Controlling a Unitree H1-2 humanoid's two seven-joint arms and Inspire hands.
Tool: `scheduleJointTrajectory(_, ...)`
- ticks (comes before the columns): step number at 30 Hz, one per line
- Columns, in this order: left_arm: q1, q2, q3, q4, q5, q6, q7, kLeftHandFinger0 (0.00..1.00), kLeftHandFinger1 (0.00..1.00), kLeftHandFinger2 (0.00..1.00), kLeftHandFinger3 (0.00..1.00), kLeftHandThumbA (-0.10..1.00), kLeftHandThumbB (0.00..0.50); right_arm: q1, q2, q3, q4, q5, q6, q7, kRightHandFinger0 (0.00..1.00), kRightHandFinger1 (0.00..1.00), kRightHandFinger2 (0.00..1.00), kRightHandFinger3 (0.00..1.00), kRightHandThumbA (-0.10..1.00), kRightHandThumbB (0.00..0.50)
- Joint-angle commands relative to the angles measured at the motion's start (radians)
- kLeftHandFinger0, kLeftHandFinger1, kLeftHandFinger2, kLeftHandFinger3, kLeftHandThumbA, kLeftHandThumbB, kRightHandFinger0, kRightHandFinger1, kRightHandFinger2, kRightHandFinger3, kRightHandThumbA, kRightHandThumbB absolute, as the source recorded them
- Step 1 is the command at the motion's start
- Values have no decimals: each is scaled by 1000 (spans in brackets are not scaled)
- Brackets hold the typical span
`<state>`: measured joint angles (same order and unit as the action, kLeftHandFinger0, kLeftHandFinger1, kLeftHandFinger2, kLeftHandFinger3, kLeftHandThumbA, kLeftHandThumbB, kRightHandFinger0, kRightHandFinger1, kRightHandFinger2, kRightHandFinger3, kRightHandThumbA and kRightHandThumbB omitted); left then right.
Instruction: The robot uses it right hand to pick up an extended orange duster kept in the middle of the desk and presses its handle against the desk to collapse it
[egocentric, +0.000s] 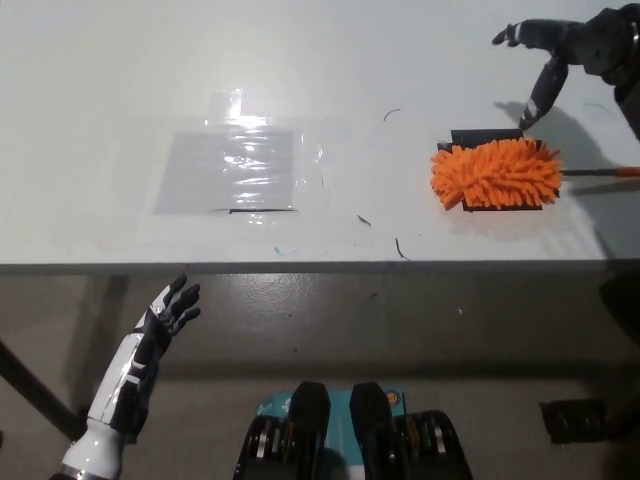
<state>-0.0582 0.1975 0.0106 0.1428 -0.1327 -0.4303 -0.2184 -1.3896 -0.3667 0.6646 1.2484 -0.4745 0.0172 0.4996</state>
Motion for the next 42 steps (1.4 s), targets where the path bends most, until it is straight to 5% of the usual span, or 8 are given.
scheduleJointTrajectory(1,0,2,5,-23,-10,-35,-3,1000,1000,1000,1000,1000,220,-81,-1,-4,16,-32,-35,36,1000,1000,1000,1000,1000,436)
scheduleJointTrajectory(7,-3,4,5,-21,-16,-34,-7,1000,1000,1000,1000,1000,223,-87,16,-26,31,-24,-14,59,1000,1000,1000,1000,1000,467)
scheduleJointTrajectory(21,2,5,6,-30,-26,-26,-7,1000,1000,1000,1000,998,227,-76,37,-34,87,-22,-80,115,1000,1000,1000,1000,1000,394)
scheduleJointTrajectory(31,-3,5,5,-25,-25,-31,-8,1000,1000,1000,1000,992,228,-39,58,-12,131,-62,-58,60,1000,1000,1000,1000,1000,466)
scheduleJointTrajectory(34,-4,8,6,-24,-28,-34,-10,1000,1000,1000,1000,995,227,-29,61,-17,143,-59,-79,63,1000,1000,1000,1000,1000,457)
scheduleJointTrajectory(37,-6,11,4,-26,-30,-33,-14,1000,1000,1000,1000,1000,222,-20,67,-44,157,-32,-79,96,1000,1000,1000,1000,1000,385)
scheduleJointTrajectory(42,-8,12,6,-22,-40,-38,-18,1000,1000,1000,1000,1000,224,-6,77,-52,172,-34,-76,101,1000,1000,1000,1000,1000,369)
